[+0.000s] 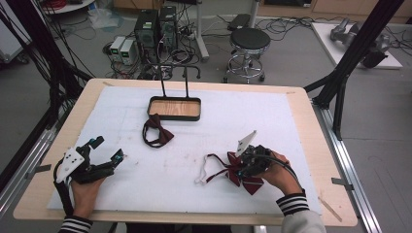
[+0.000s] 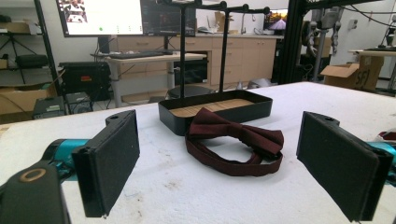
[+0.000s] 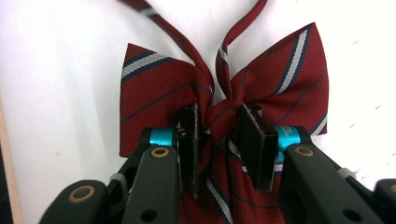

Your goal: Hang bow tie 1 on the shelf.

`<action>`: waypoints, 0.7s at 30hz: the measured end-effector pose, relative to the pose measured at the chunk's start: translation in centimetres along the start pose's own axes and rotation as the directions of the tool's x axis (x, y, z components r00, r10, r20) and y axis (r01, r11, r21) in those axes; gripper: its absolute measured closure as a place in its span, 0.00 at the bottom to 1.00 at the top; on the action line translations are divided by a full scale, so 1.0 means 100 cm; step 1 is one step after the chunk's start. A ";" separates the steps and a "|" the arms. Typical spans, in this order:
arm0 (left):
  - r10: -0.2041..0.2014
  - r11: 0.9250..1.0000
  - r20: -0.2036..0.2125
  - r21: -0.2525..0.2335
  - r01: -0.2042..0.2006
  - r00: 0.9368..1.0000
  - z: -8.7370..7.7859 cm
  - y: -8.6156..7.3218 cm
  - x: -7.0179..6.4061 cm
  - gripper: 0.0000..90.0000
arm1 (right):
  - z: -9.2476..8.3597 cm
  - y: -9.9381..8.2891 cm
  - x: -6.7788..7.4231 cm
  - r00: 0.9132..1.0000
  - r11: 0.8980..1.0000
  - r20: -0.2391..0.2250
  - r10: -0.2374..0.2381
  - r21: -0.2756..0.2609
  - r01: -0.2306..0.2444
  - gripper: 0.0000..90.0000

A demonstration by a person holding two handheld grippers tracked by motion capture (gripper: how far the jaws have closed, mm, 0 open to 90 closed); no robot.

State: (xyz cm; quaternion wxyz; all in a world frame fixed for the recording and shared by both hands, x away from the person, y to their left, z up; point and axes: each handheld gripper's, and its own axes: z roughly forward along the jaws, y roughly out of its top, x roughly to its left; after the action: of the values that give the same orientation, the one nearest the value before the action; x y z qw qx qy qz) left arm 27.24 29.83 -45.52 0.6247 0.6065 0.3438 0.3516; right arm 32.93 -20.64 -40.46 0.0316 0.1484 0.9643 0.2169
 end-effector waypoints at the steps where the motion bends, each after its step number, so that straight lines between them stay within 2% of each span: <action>1: 0.001 1.000 0.001 0.001 -0.001 1.000 0.000 0.000 0.000 0.15 | -0.001 0.000 0.000 1.000 1.000 0.003 0.000 -0.016 0.000 0.78; 3: -0.001 1.000 0.001 -0.001 0.001 1.000 0.000 0.000 0.000 0.15 | -0.004 0.001 0.000 1.000 0.999 0.002 0.013 -0.044 -0.013 0.78; 7: -0.001 1.000 0.001 0.000 0.001 1.000 0.000 0.000 0.000 0.15 | -0.010 0.002 0.000 0.999 0.992 0.032 0.033 -0.122 -0.029 0.78; 12: -0.002 1.000 0.000 -0.001 0.002 1.000 0.000 0.000 0.000 0.15 | -0.018 0.005 0.001 0.995 0.977 0.085 0.047 -0.212 -0.028 0.78; 15: -0.002 1.000 0.001 0.000 0.002 1.000 0.000 0.000 0.000 0.15 | -0.022 0.007 0.001 0.992 0.962 0.116 0.057 -0.270 -0.024 0.78; 17: -0.002 1.000 0.001 0.000 0.002 1.000 0.000 0.000 0.000 0.15 | -0.025 0.008 0.001 0.988 0.948 0.131 0.077 -0.316 -0.032 0.78; 21: -0.002 1.000 0.001 0.001 0.002 1.000 0.000 0.000 0.000 0.15 | -0.030 0.013 0.003 0.980 0.921 0.179 0.090 -0.390 -0.013 0.78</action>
State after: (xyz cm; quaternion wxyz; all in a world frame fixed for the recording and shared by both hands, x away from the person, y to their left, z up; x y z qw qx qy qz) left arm 27.24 29.83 -45.52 0.6250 0.6065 0.3443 0.3506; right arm 32.62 -20.68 -37.23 0.1481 0.1851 0.8905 0.3883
